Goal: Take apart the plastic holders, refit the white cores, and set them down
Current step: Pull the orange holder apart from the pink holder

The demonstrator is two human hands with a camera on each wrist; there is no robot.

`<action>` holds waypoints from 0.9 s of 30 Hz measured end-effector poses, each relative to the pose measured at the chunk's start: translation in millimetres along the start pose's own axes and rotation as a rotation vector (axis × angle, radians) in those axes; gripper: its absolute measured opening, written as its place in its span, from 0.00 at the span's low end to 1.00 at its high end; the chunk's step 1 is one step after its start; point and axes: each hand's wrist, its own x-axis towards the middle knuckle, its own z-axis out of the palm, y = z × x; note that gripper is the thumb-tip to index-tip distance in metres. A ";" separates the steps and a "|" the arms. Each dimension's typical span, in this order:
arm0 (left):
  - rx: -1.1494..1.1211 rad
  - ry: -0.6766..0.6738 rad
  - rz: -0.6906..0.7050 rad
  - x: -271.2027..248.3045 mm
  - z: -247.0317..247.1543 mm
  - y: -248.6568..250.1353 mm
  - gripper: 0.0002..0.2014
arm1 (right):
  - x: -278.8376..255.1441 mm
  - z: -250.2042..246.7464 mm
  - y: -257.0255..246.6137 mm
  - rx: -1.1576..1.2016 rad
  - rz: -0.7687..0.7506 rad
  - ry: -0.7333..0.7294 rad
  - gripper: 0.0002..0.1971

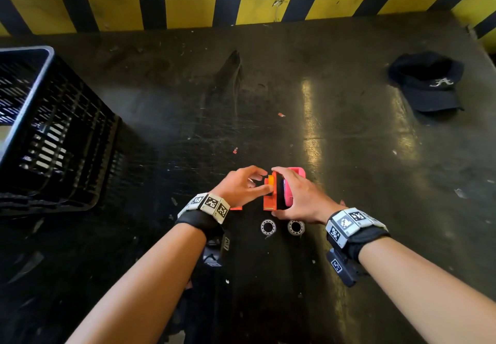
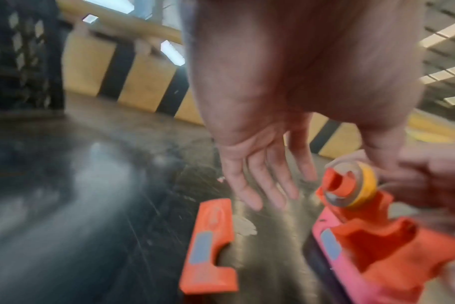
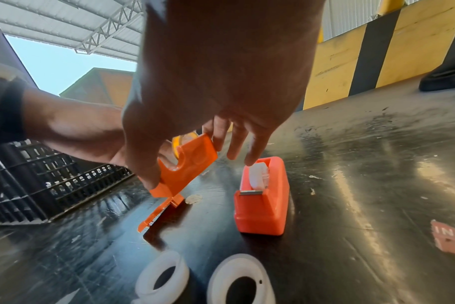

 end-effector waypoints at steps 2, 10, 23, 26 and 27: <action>-0.094 -0.035 -0.020 -1.8 3.6 3.9 0.22 | -1.2 2.5 -3.6 0.014 -0.021 -0.004 0.55; 0.227 0.033 -0.133 -32.8 14.8 -27.7 0.21 | -11.8 -1.4 4.8 -0.041 0.071 -0.058 0.55; 0.677 -0.046 0.181 -40.5 60.3 -32.7 0.30 | -29.6 3.1 10.4 -0.055 0.125 -0.072 0.55; 0.712 -0.215 0.218 -27.8 69.7 -23.2 0.32 | -32.5 0.5 14.5 -0.048 0.125 -0.073 0.55; 0.704 -0.230 0.223 -25.4 72.2 -22.7 0.30 | -34.2 -0.4 16.2 -0.046 0.127 -0.068 0.55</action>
